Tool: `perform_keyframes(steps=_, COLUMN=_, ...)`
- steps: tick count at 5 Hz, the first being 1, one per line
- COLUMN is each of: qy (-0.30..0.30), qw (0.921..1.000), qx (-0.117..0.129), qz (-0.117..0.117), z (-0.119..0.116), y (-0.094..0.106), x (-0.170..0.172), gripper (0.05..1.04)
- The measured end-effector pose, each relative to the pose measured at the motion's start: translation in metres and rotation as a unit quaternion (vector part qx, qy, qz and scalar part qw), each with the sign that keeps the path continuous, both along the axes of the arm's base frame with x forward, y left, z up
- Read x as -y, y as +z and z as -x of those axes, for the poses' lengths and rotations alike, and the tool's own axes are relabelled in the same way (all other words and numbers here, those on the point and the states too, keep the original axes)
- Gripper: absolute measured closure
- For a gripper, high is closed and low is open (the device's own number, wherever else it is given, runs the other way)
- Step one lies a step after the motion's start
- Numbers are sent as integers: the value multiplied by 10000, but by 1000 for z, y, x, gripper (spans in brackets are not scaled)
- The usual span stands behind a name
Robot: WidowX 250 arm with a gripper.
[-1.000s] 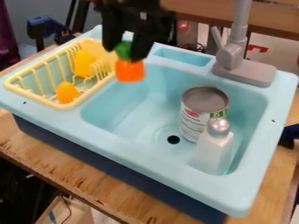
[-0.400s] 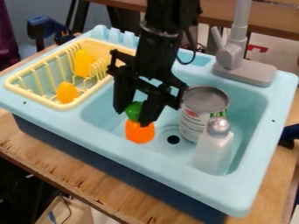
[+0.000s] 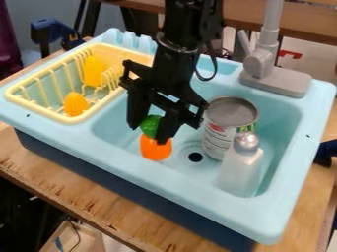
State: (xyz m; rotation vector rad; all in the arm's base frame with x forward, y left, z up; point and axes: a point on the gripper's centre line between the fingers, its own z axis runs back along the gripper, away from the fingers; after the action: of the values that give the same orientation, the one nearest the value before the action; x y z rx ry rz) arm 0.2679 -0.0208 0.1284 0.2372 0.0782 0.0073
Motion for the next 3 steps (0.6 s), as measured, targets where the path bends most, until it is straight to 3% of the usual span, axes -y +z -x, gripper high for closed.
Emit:
perform_keyframes(steps=1, qy=204, qw=9995, qx=-240, qz=-46, z=0, y=-12, x=-11, gripper=481)
perform_keyframes(steps=2, qy=397, qw=9985, qx=-362, qz=73, z=2, y=-16, x=-14, gripper=481)
perform_keyframes(steps=3, qy=374, qw=9983, qx=-429, qz=104, z=2, y=-19, x=-13, gripper=400)
